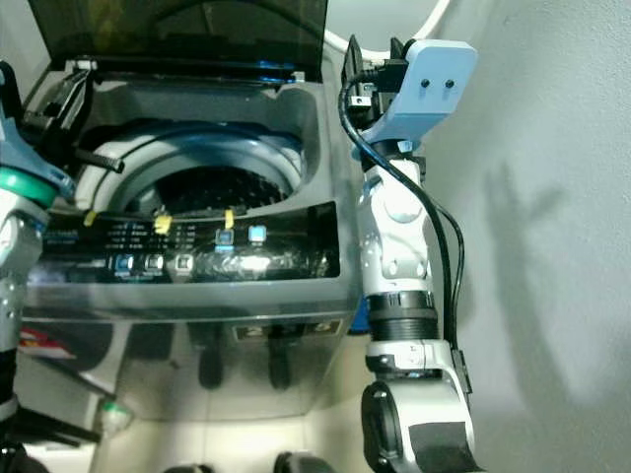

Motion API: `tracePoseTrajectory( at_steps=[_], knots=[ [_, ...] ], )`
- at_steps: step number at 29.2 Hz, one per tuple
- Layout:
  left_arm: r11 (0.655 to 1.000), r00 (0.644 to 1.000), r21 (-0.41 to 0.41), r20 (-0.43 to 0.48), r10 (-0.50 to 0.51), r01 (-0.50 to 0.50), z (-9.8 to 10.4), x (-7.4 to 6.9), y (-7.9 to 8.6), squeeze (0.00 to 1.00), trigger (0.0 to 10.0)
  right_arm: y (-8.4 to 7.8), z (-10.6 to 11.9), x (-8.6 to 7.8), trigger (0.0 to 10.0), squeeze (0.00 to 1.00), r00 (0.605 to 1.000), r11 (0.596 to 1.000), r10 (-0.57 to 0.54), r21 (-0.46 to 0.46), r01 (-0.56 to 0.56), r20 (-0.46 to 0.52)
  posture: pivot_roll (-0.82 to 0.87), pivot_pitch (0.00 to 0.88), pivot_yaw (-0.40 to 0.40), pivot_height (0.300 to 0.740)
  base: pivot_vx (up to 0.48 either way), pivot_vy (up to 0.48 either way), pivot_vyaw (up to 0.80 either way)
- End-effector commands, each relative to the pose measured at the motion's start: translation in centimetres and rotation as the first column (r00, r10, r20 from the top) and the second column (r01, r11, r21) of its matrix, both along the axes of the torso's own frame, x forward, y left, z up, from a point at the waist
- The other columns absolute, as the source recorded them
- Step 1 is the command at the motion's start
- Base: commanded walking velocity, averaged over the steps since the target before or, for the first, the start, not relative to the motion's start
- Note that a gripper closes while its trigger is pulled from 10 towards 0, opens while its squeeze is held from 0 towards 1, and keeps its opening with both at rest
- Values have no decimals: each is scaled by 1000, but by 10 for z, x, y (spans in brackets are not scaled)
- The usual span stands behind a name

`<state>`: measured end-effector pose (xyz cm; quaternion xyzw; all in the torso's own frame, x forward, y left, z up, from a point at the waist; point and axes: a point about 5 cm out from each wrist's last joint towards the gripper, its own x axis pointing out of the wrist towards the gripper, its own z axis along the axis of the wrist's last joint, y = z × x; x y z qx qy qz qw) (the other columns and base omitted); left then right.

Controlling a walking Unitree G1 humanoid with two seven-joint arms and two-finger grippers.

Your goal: Clothes washing

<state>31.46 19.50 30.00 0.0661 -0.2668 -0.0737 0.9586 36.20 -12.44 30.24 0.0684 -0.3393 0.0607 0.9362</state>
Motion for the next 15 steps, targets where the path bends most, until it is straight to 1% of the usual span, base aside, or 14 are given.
tracePoseTrajectory(
  at_steps=[1, 2, 6, 10, 15],
  knots=[
    [1000, 1000, 3, 7, 4, -4, 0, 1, 0, 0, 10000, 1, 2, 1, 10000, 0, 1000, 1000, 8, 9, -8, 7, 132, 30, -11, 740, 0, 0, 0],
    [1000, 1000, 3, 7, 4, -4, 0, 1, 0, 0, 10000, 1, 2, 1, 10000, 0, 1000, 1000, 8, 9, -8, 7, 132, 30, -11, 740, 0, 0, 0],
    [1000, 999, -10, 40, 20, -19, 6, 0, -1, 0, 10000, 0, 8, 1, 10000, 0, 999, 1000, 29, 12, -29, 15, 133, 44, -53, 740, 0, 0, 0],
    [999, 998, -21, 54, 32, -31, 7, -2, 1, 0, 10000, 0, 11, 2, 10000, 0, 999, 999, 39, 10, -39, 21, 135, 45, -60, 740, 0, 0, 0],
    [999, 997, -13, 65, 39, -39, 8, -1, 1, 0, 10000, 3, 12, 4, 10000, 0, 999, 999, 48, 10, -48, 22, 136, 54, -67, 740, 0, 0, 0]
  ],
)
